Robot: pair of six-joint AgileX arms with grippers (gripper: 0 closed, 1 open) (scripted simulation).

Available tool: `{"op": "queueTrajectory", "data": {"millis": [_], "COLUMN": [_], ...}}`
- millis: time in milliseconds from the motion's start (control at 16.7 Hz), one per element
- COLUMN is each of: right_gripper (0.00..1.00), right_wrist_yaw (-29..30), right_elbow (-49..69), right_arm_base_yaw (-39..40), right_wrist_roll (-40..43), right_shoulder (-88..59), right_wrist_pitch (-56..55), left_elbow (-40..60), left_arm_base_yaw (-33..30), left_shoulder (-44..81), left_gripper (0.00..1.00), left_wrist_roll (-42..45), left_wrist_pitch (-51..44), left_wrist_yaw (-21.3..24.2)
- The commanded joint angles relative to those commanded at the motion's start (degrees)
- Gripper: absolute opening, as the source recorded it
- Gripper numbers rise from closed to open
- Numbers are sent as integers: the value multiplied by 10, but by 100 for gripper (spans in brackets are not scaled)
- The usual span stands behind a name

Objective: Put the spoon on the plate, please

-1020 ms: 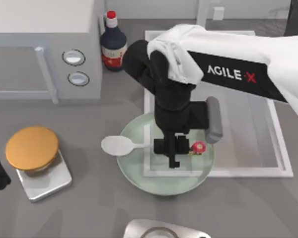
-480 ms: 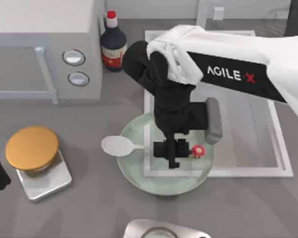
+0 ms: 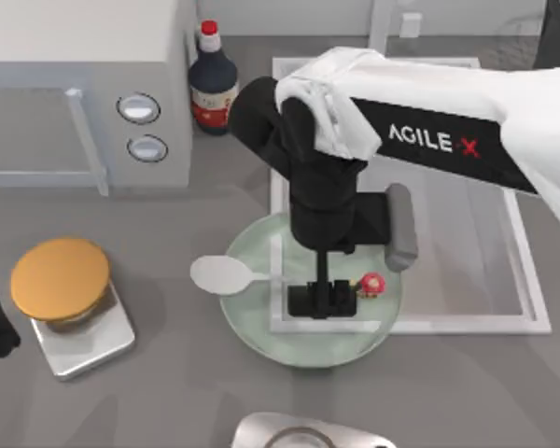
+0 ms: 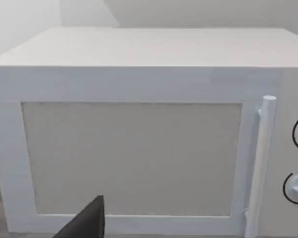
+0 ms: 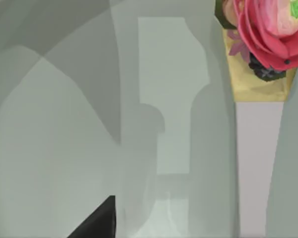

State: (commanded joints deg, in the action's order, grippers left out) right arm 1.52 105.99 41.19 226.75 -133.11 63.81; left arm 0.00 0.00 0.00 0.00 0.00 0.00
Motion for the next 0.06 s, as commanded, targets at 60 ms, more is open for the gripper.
{"op": "queueTrajectory", "data": {"millis": [60], "right_gripper": [100], "right_wrist_yaw": [0], "right_elbow": [0], "right_arm_base_yaw": [0], "right_wrist_roll": [0], "right_shoulder": [0], "right_wrist_pitch": [0], "left_elbow": [0], "left_arm_base_yaw": [0], "left_shoulder": [0], "left_gripper": [100], "left_wrist_roll": [0], "left_wrist_pitch": [0], "left_wrist_yaw": [0]}}
